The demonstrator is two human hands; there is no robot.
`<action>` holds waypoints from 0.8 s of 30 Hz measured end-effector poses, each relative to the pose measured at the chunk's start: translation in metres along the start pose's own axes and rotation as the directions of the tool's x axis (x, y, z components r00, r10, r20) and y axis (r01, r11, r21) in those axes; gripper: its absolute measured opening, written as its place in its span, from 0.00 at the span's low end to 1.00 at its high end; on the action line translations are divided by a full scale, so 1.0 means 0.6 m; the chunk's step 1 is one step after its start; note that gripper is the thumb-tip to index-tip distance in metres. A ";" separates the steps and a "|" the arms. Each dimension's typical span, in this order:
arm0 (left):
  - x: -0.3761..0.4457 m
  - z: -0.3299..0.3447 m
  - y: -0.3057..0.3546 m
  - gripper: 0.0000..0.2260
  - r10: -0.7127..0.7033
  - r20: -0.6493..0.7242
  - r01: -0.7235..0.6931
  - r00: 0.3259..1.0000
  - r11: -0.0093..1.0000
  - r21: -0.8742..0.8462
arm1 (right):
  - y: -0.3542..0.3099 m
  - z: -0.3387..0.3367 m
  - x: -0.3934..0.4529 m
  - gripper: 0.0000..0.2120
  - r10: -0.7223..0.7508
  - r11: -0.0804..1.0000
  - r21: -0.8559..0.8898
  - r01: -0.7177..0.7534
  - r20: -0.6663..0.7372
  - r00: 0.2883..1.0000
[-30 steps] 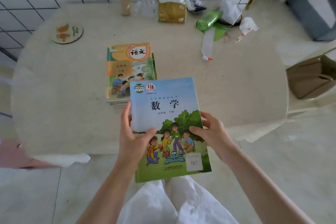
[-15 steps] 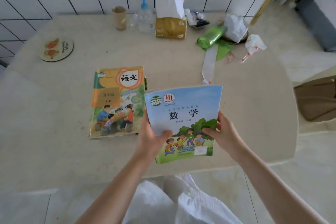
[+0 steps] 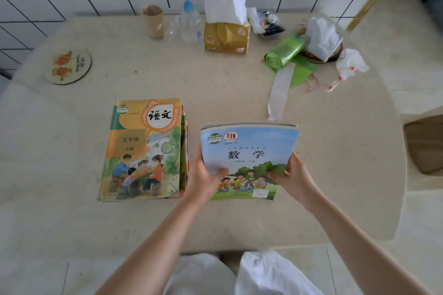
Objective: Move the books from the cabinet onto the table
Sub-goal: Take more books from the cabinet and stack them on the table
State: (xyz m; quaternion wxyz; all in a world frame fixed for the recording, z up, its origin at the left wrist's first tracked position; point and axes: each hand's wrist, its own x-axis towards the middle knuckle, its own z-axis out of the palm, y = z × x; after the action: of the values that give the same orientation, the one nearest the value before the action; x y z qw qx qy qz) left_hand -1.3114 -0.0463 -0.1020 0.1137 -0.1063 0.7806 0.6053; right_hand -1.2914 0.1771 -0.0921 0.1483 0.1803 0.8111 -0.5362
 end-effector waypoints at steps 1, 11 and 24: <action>-0.002 0.002 -0.005 0.28 -0.013 -0.008 0.013 1.000 1.000 -0.005 | 0.003 0.001 -0.002 0.25 0.013 1.000 -0.008 -0.013 0.015 1.000; 0.008 0.015 0.018 0.27 -0.126 0.000 0.125 0.992 0.986 -0.109 | -0.015 -0.010 0.017 0.30 0.021 0.996 0.083 -0.026 0.060 0.998; 0.026 -0.181 0.072 0.29 -0.285 -0.096 0.253 0.954 0.933 -0.255 | -0.196 0.075 0.013 0.20 -0.011 0.985 0.171 -0.026 0.213 0.977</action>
State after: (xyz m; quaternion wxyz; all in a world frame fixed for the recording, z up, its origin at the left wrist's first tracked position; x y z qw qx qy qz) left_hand -1.3448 -0.1415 -0.0406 0.1304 -0.2646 0.6854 0.6657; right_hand -1.3493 0.0941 -0.0163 0.2204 0.1368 0.7404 -0.6201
